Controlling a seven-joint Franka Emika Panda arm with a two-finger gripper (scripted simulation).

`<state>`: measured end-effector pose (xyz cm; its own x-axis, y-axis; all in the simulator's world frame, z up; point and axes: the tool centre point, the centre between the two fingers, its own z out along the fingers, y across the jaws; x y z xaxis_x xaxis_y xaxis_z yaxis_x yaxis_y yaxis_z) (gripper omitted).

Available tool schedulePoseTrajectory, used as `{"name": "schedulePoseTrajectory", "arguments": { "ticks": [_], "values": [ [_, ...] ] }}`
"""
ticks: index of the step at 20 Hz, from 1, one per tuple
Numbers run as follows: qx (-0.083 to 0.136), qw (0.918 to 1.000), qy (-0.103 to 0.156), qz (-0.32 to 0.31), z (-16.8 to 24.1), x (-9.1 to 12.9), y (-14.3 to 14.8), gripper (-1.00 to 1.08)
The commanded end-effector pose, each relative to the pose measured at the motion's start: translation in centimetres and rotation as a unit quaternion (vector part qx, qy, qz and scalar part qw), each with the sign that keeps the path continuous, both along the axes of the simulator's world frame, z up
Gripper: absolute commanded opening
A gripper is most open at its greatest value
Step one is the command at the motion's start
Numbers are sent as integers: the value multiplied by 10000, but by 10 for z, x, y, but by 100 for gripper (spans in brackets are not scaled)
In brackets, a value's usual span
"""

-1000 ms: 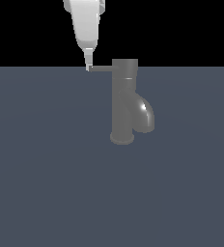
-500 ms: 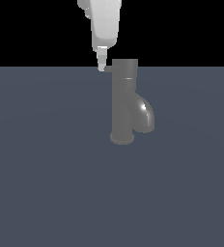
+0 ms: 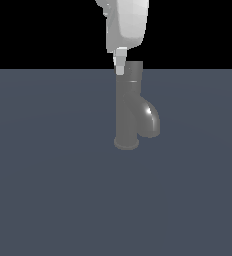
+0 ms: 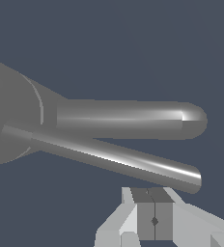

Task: Turn on the faucet by rotating a designated handle.

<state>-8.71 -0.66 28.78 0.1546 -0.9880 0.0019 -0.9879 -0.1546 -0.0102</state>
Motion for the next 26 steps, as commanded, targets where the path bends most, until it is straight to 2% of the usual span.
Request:
{"name": "schedulePoseTrajectory", "arguments": {
  "ticks": [1,18,19,20,26],
  "values": [
    [-1,10000,5,-21,0,2,-12,-100],
    [1,10000,50,-78,-4,17,-112,-100],
    [1,10000,50,-78,-4,17,-112,-100],
    [-2,10000,14,99,0,21,-89,-100],
    [-1,10000,21,65,-1,38,-103,-100]
  ]
}}
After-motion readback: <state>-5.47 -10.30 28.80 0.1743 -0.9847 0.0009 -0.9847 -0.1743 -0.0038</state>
